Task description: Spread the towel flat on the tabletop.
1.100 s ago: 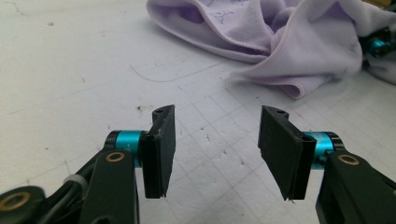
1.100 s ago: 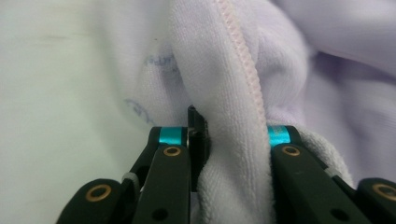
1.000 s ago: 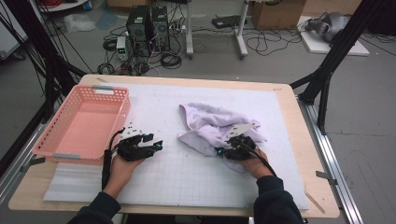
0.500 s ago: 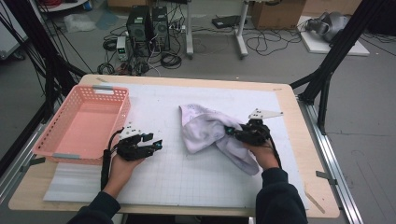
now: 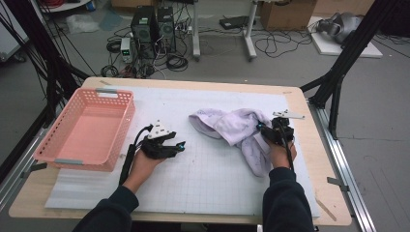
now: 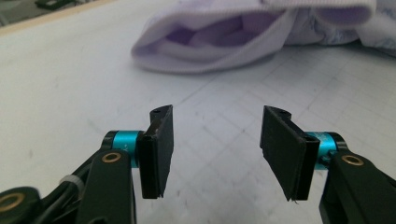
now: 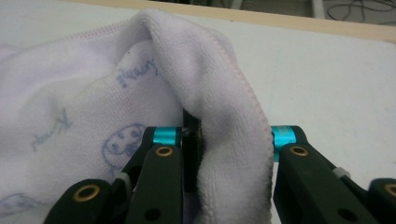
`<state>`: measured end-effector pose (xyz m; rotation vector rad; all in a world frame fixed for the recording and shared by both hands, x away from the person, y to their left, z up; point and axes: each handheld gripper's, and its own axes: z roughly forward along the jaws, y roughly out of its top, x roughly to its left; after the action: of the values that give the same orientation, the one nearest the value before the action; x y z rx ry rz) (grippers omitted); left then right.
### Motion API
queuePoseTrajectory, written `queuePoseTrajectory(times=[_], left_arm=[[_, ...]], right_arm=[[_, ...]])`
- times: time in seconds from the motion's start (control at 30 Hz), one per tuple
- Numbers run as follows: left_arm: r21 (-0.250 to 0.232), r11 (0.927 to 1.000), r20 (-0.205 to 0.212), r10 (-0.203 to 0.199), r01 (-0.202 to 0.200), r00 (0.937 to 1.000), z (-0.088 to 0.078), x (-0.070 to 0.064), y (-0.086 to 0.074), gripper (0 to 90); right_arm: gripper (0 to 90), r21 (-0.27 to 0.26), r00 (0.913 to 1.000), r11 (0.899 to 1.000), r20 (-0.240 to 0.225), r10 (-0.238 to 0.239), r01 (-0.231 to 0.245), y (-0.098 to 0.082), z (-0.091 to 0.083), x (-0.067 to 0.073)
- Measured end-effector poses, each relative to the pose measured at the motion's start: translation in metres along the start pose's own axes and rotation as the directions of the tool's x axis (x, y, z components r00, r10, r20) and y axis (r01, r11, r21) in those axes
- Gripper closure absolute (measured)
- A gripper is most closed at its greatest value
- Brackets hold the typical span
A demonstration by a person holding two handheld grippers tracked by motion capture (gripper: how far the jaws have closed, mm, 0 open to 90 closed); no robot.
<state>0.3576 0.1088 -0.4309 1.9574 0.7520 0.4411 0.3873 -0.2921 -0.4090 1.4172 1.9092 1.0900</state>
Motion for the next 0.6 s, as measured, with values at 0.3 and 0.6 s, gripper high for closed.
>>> queuePoseTrajectory(times=[0.3, 0.6], left_arm=[[0.039, 0.9819, 0.093, 0.181, -0.186, 0.9790, 0.061, -0.010, 0.025, 45.0], [0.065, 0.9680, 0.150, 0.231, -0.243, 0.9614, 0.099, -0.027, 0.038, 50.5]], right_arm=[[74.1, 0.004, 0.9997, 1.000, -0.023, -0.009, 0.009, 0.000, -0.001, -0.001], [74.2, 0.003, 0.9992, 1.000, -0.040, -0.001, 0.002, 0.000, -0.002, -0.002]])
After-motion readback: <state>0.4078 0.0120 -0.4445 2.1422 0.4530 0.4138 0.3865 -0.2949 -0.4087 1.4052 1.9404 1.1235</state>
